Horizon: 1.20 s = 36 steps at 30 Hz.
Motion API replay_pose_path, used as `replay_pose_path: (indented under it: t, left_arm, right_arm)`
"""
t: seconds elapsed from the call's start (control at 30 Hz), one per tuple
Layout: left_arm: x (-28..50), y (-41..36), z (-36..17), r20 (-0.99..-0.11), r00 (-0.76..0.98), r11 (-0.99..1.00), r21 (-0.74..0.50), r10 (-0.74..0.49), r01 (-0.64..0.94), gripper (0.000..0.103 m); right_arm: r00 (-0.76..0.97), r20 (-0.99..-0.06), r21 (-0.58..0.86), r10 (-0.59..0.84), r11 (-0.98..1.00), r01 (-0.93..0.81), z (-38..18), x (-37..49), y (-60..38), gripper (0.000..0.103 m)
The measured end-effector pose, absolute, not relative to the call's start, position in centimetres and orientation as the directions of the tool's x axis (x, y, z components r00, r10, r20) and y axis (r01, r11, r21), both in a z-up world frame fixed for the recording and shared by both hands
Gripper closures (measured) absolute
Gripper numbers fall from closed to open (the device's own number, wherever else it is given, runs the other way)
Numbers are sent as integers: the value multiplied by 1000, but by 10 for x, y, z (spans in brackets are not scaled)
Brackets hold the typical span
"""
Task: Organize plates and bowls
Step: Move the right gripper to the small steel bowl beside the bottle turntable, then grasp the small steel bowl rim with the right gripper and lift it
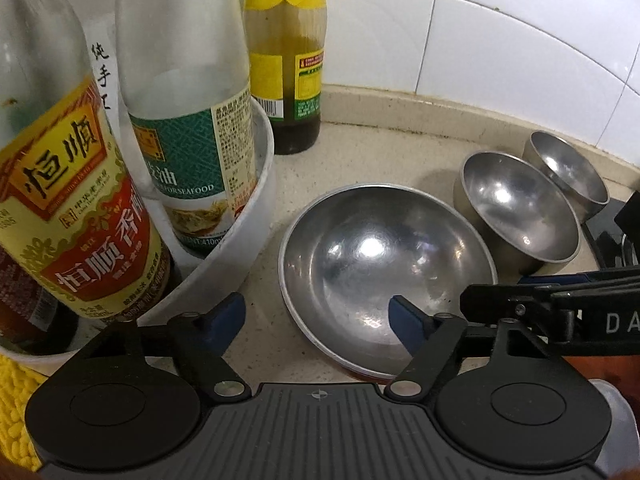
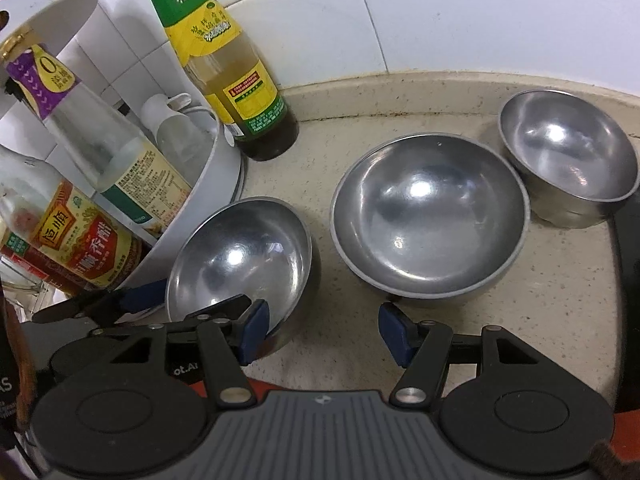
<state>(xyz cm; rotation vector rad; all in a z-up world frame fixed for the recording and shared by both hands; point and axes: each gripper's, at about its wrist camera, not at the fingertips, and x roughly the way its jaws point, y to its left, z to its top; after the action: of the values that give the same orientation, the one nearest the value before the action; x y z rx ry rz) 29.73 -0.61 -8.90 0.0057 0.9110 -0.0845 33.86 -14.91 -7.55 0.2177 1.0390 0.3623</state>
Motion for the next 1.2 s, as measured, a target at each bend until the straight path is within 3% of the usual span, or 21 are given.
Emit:
replay_pose_path:
  t: [0.13,0.2,0.57,1.2]
  left_arm:
    - [301,-4,-93,-796,599,995,-40,-86,90,26]
    - [301,-8,-94,-801,593,994,-30,-86,104,32]
    - [298,-22,-92,-805,580,986,-31,-123,166,33]
    - [302,-40,-97,-817,553,972,-35,-161,231,31]
  right_arm:
    - [438,-795,373,419,908,-192,-79,344,-146,47]
    - [410,-796,405,444,896,-184,-85,349,-144,52]
    - [355,-781,483,514,857,-180,-92,353,-146,69]
    - [348,-800,462,489,872,-162,-85,338,-163,70]
